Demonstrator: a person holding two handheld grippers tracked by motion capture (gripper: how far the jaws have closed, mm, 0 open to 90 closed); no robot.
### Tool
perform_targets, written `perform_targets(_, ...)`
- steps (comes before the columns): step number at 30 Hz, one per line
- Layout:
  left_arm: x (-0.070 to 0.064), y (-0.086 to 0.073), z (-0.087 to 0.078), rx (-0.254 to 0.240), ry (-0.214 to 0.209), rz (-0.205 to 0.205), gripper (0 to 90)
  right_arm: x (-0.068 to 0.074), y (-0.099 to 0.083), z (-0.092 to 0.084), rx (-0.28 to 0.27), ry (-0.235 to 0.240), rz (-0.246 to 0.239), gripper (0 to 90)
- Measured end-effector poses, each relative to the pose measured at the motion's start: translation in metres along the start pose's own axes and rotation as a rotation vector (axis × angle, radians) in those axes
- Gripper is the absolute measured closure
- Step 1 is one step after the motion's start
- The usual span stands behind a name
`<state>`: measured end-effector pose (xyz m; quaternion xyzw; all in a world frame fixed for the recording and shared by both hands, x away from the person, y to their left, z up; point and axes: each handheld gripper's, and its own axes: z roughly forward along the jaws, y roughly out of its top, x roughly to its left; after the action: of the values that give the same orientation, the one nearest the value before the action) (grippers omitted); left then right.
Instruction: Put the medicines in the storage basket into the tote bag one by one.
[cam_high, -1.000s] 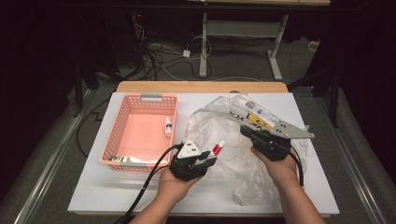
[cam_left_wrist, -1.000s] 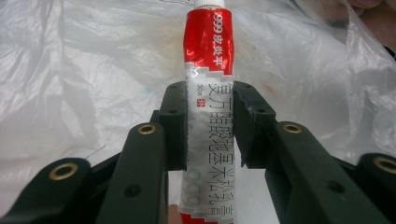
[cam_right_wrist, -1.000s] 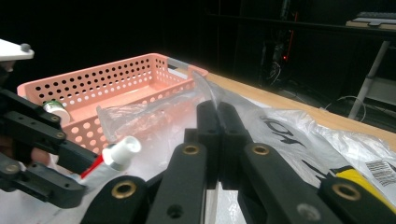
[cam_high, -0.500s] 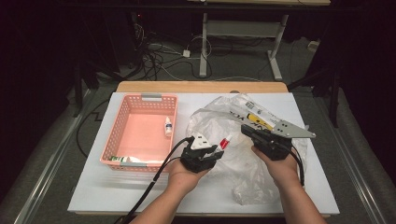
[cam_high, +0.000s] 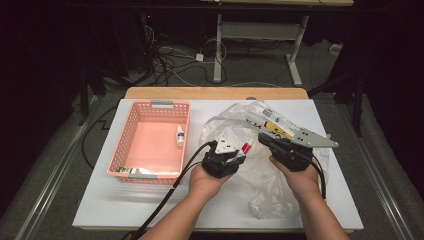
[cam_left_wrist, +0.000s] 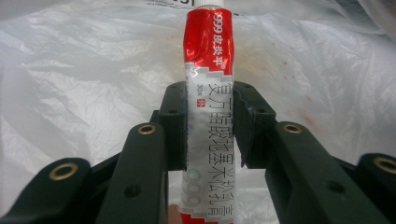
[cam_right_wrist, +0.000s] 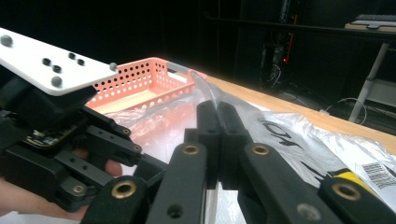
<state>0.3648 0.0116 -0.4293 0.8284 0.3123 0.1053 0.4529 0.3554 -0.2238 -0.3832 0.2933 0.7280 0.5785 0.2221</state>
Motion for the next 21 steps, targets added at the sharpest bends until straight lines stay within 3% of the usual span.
perform_targets(17,0.007,0.012,0.035,0.012,0.033,-0.008,66.6,-0.001,0.0,0.002,0.0,0.004,0.002,90.0)
perform_targets(19,0.006,0.012,0.041,-0.014,0.046,-0.027,66.5,-0.001,0.0,0.002,0.0,0.005,0.0,90.0)
perform_targets(21,0.009,0.014,0.042,0.016,0.047,-0.005,66.6,-0.001,0.0,0.002,0.001,0.005,-0.001,90.0)
